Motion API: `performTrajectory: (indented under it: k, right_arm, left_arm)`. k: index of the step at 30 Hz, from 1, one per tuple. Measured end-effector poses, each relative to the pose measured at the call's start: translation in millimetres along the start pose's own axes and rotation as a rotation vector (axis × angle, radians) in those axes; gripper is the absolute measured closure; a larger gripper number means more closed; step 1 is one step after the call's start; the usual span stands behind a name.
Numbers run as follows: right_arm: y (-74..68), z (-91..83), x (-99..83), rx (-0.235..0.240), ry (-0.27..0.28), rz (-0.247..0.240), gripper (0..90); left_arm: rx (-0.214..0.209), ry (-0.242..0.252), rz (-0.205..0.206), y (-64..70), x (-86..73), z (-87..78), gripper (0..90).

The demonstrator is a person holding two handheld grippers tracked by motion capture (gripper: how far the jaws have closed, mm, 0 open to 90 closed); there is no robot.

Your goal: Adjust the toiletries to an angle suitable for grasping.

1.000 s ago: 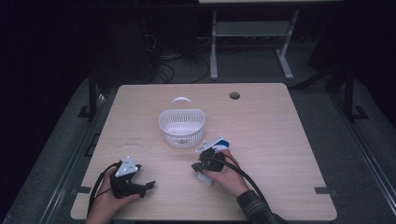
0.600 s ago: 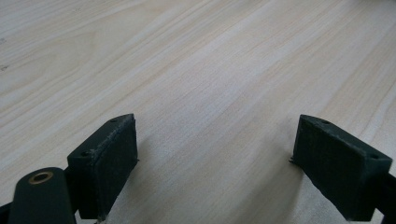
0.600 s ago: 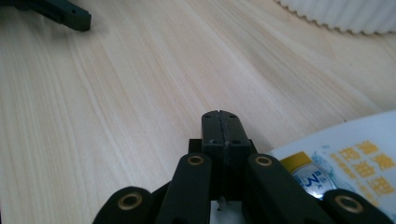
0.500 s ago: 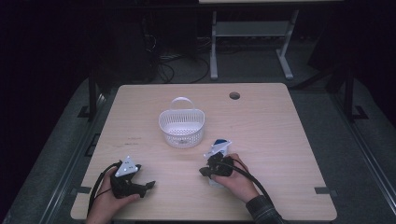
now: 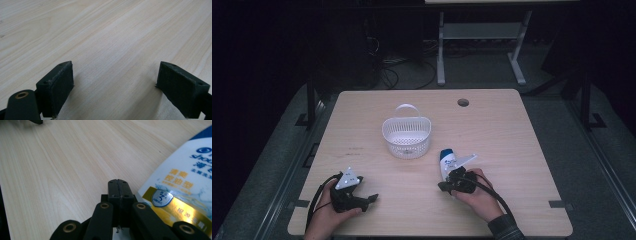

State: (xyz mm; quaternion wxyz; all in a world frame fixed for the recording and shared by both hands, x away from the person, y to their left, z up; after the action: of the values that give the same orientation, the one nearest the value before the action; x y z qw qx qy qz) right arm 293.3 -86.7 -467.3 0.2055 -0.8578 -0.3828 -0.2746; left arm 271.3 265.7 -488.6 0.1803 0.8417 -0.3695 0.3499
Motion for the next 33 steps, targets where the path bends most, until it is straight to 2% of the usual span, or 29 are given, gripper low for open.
performTrajectory:
  k: [13, 23, 28, 33]
  right_arm:
    - [6.4, -13.8, -14.7, -0.017, -0.001, 0.012, 89.9]
    - [19.5, -30.6, -31.7, -0.05, -0.002, 0.044, 89.9]
    - [27.3, -40.6, -40.7, -0.067, 0.006, 0.06, 89.9]
    - [29.3, -47.2, -39.9, -0.07, 0.03, 0.069, 89.8]
  left_arm:
    - [0.0, 0.002, -0.003, 0.1, 0.0, 0.1, 13.3]
    - [0.0, 0.002, -0.003, 0.1, 0.0, 0.1, 13.3]
    - [0.0, 0.005, -0.004, 0.2, 0.0, 0.3, 13.3]
    - [0.0, 0.006, -0.004, 0.2, 0.0, 0.3, 13.3]
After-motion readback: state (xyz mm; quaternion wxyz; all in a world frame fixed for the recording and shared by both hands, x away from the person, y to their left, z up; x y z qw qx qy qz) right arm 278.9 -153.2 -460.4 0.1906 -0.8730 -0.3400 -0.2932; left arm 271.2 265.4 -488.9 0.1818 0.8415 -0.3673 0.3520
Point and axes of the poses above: each handheld gripper's, and its own axes: z roughly forward along the jaws, x roughly out of its top, y roughly to its right, the point moved 2 cm from there along z, roughly forward along the jaws, and after that the axes turned 4 degrees about -x, right-handed, at the moved point
